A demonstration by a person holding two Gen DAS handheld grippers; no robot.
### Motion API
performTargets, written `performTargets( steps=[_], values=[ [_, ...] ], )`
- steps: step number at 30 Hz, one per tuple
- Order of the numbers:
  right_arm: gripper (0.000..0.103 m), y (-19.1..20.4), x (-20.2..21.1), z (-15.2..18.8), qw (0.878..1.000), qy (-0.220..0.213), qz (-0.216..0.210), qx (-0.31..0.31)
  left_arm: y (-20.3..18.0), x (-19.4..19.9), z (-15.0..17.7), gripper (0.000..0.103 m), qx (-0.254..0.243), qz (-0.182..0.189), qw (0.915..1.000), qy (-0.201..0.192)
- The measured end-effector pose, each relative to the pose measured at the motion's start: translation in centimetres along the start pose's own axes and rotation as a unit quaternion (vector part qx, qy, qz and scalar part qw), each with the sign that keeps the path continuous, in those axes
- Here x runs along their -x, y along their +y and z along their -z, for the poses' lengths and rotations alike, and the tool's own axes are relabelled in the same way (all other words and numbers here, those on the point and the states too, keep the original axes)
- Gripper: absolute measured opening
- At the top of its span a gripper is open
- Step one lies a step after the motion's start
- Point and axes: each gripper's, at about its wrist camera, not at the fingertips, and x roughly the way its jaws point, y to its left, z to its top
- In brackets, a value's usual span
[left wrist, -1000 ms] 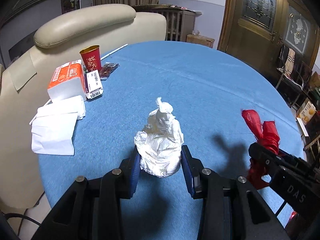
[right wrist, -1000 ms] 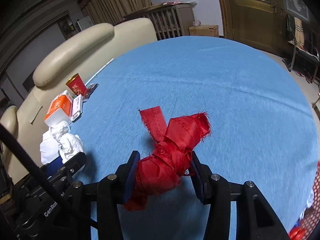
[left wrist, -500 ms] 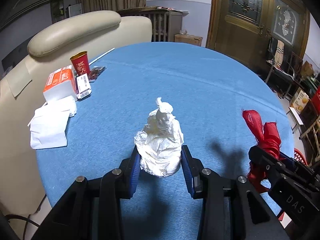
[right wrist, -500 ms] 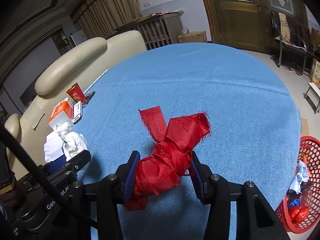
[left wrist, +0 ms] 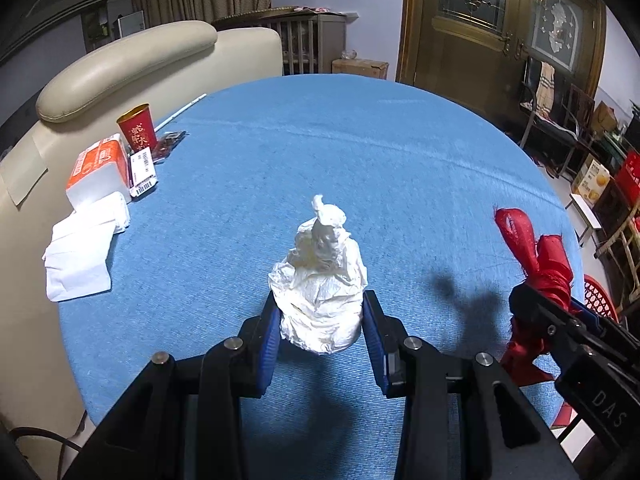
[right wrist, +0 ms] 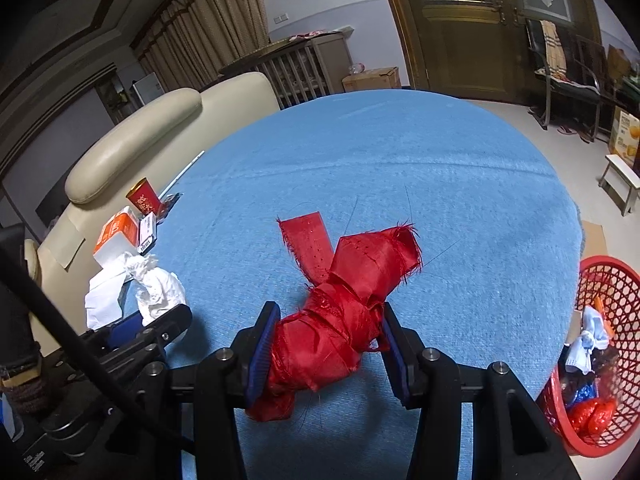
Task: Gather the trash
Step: 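Carry the white bundle and dark-red cloth over the red wastebasket with both tools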
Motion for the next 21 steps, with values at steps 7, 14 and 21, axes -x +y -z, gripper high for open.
performTargets(
  steps=[7, 14, 21],
  values=[
    [0.052, -1.7, 0.8, 0.4, 1.000, -0.011, 0.015, -0.007, -1.8, -0.4, -0.4, 0.041, -0.020, 0.013, 0.9997, 0.001],
    [0.052, -4.0, 1.6, 0.4, 0.999, -0.021, 0.024, -0.034, -3.9, -0.7, -0.8, 0.041, -0.044, 0.026, 0.9987, 0.004],
    [0.052, -6.1, 2.3, 0.6, 0.998, -0.027, 0.035, -0.052, -6.5, -0.6, -1.2, 0.041, -0.065, 0.047, 0.9968, 0.005]
  ],
)
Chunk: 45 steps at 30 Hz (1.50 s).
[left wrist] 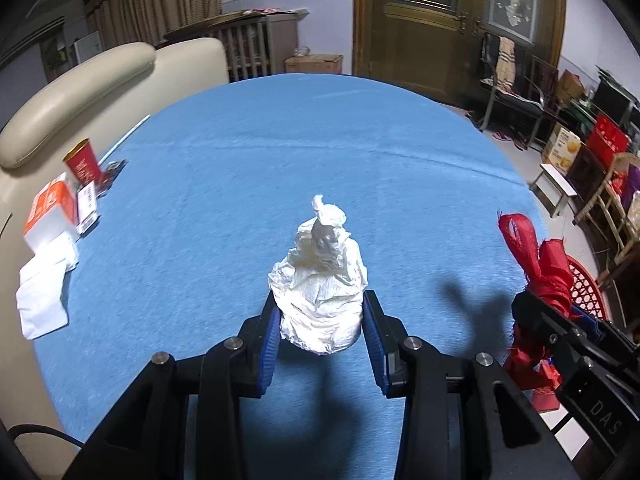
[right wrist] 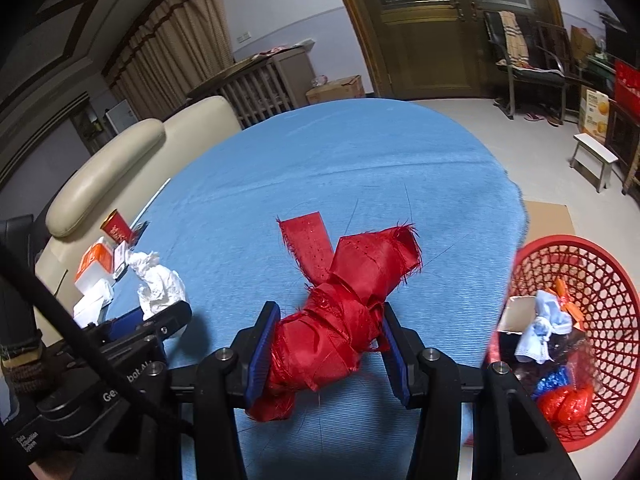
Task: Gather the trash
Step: 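Carry the white bundle and dark-red cloth over the red wastebasket with both tools, then open the right tool to drop the dark-red cloth into the basket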
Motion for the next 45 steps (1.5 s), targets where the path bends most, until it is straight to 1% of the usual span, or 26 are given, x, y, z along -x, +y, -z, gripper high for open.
performTargets(
  steps=[5, 16, 21, 26, 30, 39, 45],
  values=[
    [0.052, -1.9, 0.8, -0.2, 1.000, -0.008, 0.015, -0.016, -1.9, 0.1, -0.3, 0.041, -0.018, 0.019, 0.9996, -0.005],
    [0.052, -6.6, 3.0, -0.6, 0.997, -0.023, 0.058, -0.051, -5.0, 0.1, -1.0, 0.040, -0.050, 0.043, 0.9978, -0.007],
    [0.052, -9.3, 4.2, -0.7, 0.994, -0.030, 0.079, -0.070, -6.4, 0.8, -0.8, 0.040, -0.068, 0.061, 0.9958, -0.009],
    [0.052, -11.8, 5.1, -0.5, 0.991, -0.032, 0.100, -0.087, -9.1, 1.0, -0.9, 0.040, -0.094, 0.081, 0.9923, -0.009],
    [0.052, -14.1, 5.8, -0.2, 0.987, -0.033, 0.119, -0.106, -11.3, 0.7, -1.2, 0.040, -0.113, 0.088, 0.9897, -0.007],
    [0.052, -19.6, 6.6, -0.2, 0.976, -0.019, 0.169, -0.137, -13.7, 0.6, -1.1, 0.040, -0.132, 0.106, 0.9855, 0.003],
    [0.052, -21.4, 6.4, 0.1, 0.973, -0.006, 0.183, -0.143, -15.3, 0.8, -1.0, 0.040, -0.146, 0.117, 0.9824, 0.006]
  ],
)
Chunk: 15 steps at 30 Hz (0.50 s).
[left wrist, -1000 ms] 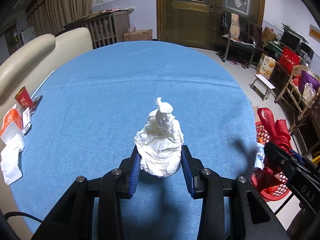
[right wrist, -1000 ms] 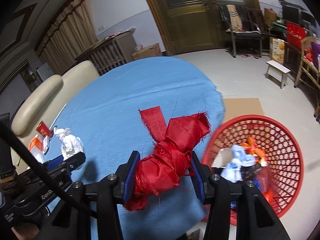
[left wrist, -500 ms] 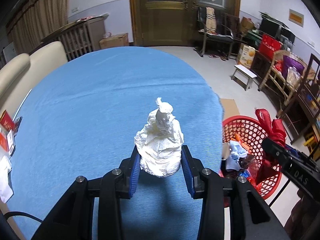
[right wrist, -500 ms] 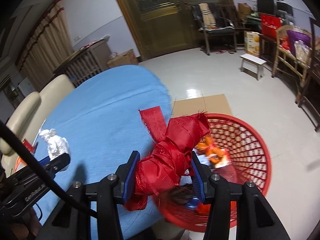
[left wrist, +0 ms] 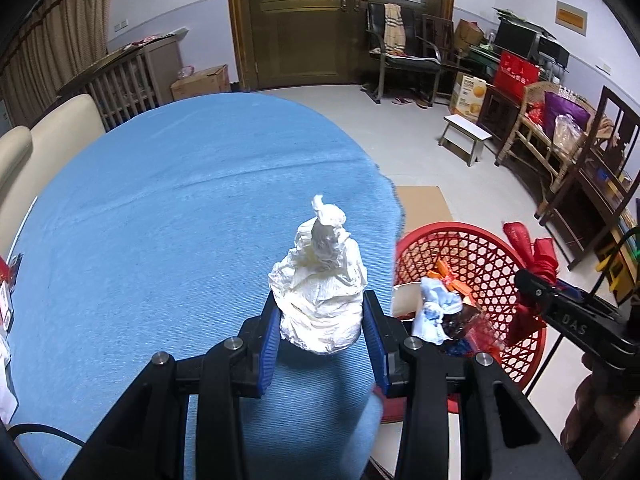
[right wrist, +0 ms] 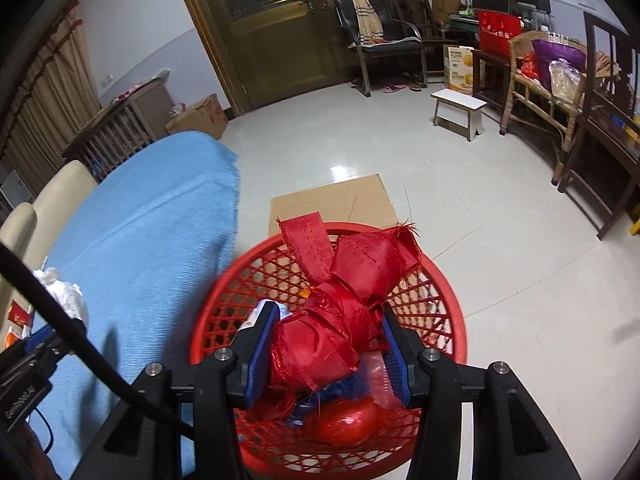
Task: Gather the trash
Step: 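Open the right tool to drop the dark-red cloth into the basket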
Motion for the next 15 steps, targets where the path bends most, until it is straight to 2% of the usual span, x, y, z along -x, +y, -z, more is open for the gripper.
performTargets(
  steps=[15],
  values=[
    [0.055, -1.8, -1.3, -0.2, 1.000, 0.017, 0.009, -0.017, -2.3, -0.6, -0.7, 0.040, -0.019, 0.016, 0.9997, 0.006]
  ],
)
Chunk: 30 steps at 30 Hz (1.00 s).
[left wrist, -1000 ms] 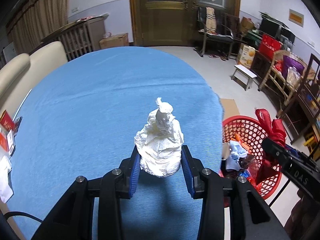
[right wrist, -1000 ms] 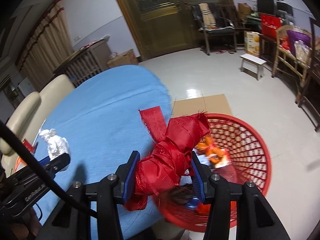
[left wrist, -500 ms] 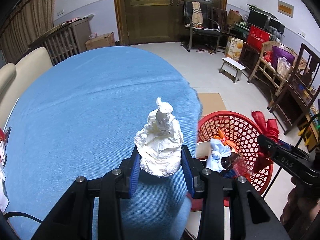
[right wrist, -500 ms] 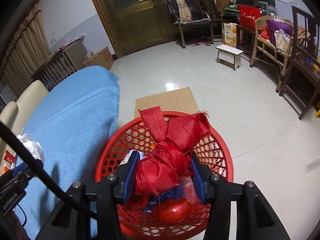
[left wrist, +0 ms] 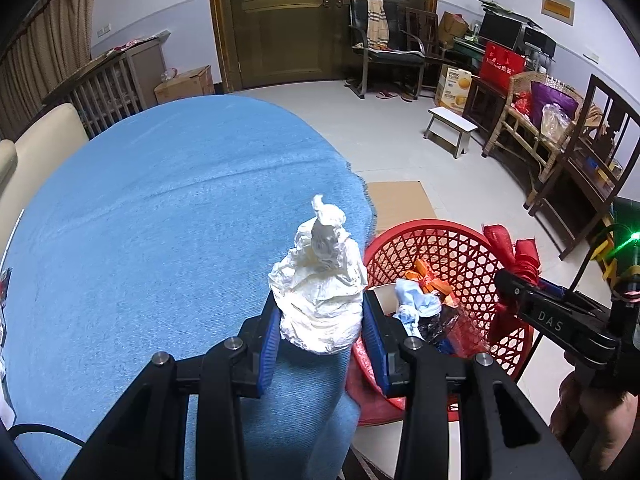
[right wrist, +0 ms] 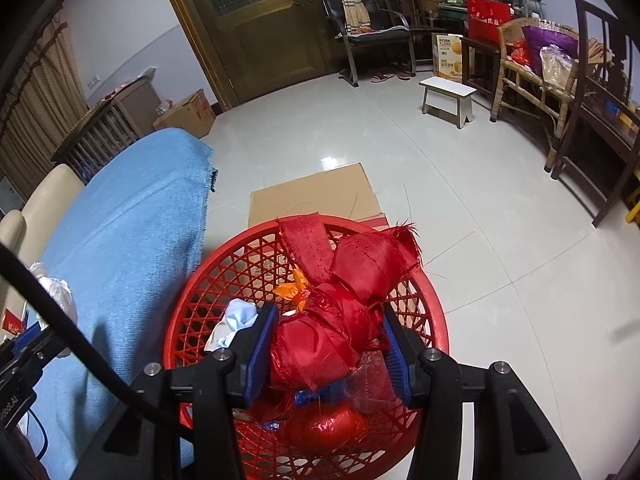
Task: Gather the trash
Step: 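Open the right tool to drop the dark-red cloth into the basket, then lower the white bundle into the basket and open the left tool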
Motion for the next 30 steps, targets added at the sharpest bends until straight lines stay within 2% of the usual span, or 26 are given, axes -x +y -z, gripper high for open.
performTargets(
  steps=[13, 30],
  values=[
    [0.066, -1.3, -0.5, -0.8, 1.000, 0.008, -0.019, -0.020, -2.2, -0.7, -0.6, 0.040, -0.016, 0.015, 0.9998, 0.003],
    [0.066, -3.5, 3.4, -1.5, 0.997, -0.030, -0.043, -0.055, -6.0, -2.2, -1.1, 0.040, -0.046, 0.047, 0.9976, 0.022]
  ],
)
